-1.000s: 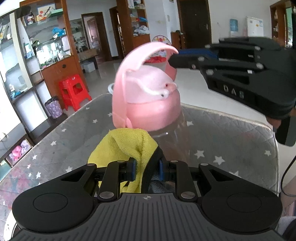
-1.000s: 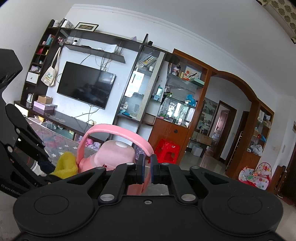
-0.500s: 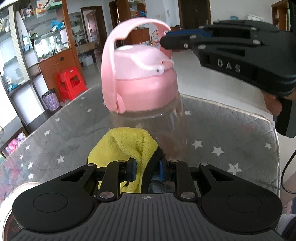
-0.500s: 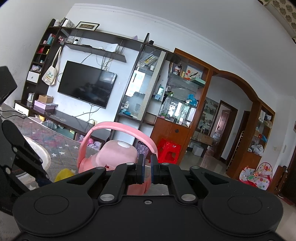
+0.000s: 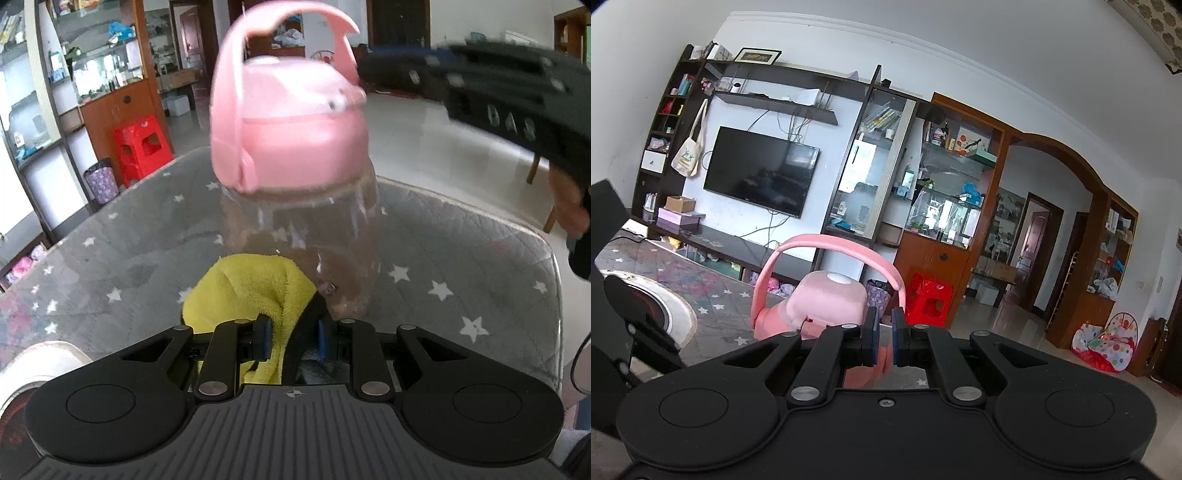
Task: Clean container
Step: 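Rotate the bottle against the cloth with the right gripper while the left gripper wipes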
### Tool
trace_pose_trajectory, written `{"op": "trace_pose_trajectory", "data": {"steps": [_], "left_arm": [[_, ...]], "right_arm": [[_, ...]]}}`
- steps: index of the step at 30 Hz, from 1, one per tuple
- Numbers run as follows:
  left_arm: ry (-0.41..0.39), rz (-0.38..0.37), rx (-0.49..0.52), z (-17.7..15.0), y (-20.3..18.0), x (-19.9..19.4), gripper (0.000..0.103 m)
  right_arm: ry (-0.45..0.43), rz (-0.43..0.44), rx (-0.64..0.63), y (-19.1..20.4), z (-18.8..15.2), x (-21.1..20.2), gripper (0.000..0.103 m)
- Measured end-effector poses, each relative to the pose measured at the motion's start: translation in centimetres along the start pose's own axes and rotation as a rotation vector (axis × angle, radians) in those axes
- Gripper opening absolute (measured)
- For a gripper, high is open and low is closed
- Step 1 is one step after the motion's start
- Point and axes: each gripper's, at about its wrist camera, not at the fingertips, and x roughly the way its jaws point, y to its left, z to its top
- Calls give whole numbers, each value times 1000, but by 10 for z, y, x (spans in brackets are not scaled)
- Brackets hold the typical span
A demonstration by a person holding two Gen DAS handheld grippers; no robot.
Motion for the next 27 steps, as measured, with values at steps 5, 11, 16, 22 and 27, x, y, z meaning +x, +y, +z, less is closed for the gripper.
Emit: {"op": "trace_pose_trajectory", "data": {"steps": [5, 11, 16, 22, 27], "left_arm": [[-53, 28, 8, 14, 3, -18, 23], [-66, 40, 24, 21, 2, -22, 23], [-47, 44, 26, 19, 1, -15, 23], [-47, 39, 19, 15, 3, -17, 23], [-51, 46, 8, 14, 6, -17, 23]], "right_arm": [[1, 3, 6, 5, -5, 2, 7], [-8, 22, 35, 9, -6, 0, 18], [-10, 53, 76, 15, -10, -4, 19], [-12, 74, 142, 26, -18, -4, 31], [-5, 75, 200, 23, -21, 4, 31]]}}
